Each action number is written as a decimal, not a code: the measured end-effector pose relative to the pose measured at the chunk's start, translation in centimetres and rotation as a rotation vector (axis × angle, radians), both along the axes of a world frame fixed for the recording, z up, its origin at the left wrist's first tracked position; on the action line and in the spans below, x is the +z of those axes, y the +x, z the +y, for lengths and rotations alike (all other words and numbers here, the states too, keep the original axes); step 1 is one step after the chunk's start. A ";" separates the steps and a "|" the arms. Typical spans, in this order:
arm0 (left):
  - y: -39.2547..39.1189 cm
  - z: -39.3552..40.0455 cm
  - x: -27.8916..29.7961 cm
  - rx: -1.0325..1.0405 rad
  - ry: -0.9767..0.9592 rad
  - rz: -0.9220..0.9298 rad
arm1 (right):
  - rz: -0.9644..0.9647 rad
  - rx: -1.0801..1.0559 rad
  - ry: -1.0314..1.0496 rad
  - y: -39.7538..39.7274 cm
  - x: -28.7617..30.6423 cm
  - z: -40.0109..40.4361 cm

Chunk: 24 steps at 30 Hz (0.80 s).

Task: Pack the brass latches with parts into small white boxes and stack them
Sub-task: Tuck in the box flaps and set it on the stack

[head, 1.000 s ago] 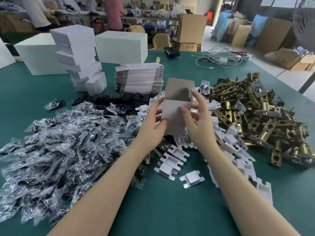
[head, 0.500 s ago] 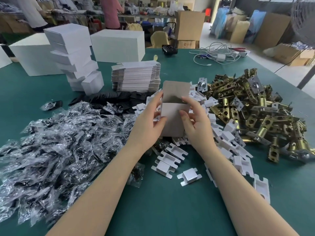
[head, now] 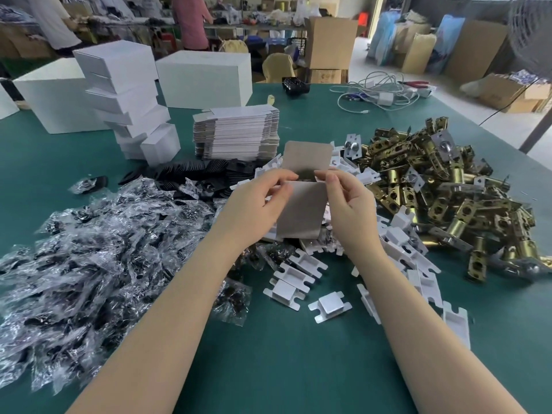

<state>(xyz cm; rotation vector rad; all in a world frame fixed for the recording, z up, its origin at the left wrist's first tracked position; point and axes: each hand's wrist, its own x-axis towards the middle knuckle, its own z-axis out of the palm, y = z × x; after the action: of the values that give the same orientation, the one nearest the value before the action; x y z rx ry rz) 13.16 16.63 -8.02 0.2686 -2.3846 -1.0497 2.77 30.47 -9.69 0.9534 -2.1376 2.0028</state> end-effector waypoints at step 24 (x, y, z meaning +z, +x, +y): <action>-1.2 0.4 -1.1 -0.026 0.108 0.283 | 0.116 0.053 0.043 -0.1 -0.5 0.6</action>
<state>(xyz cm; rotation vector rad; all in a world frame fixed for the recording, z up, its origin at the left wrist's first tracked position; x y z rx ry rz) 11.96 17.07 -9.10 0.1177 -2.0880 -1.1482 2.69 31.03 -10.22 1.1149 -2.1244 1.8809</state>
